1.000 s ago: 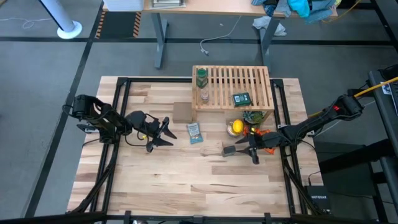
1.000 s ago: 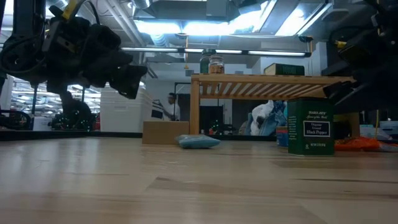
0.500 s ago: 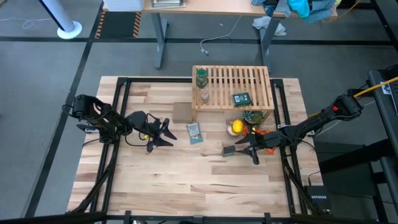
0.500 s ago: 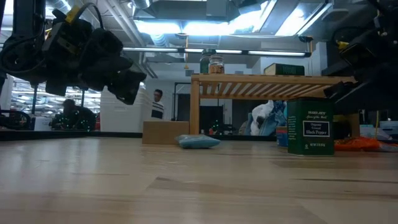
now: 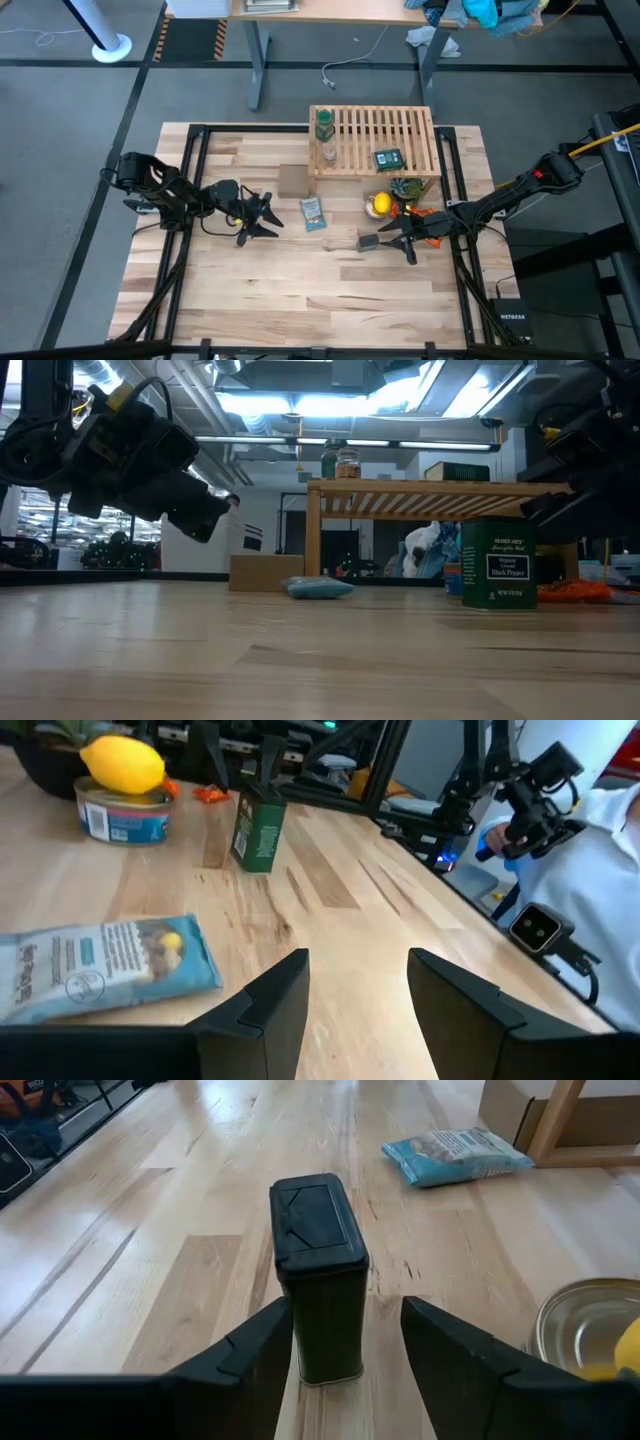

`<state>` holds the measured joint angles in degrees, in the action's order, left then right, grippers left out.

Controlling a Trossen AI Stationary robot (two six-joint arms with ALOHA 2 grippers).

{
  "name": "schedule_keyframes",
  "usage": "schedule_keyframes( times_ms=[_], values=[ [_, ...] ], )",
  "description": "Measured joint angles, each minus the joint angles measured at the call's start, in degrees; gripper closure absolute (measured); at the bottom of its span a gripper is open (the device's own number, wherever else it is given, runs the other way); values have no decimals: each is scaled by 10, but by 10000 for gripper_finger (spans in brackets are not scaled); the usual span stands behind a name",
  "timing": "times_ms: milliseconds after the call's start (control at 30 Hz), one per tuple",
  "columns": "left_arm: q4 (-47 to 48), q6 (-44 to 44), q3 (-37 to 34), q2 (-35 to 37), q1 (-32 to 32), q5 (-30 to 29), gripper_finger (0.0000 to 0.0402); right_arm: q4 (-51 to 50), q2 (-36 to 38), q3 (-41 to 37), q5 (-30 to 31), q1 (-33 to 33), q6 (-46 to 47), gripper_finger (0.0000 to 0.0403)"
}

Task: Shelf spices
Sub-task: Put the black seasoning can on the shelf

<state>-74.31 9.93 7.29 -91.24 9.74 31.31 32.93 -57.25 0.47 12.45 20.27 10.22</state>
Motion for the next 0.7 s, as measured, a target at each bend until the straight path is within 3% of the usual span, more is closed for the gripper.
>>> schedule_keyframes(
  times_ms=[700],
  values=[
    [133, 18, 0, 0, 0, 0, 237, 0, 0, -1, 0, 0, 3, 210]
  ],
)
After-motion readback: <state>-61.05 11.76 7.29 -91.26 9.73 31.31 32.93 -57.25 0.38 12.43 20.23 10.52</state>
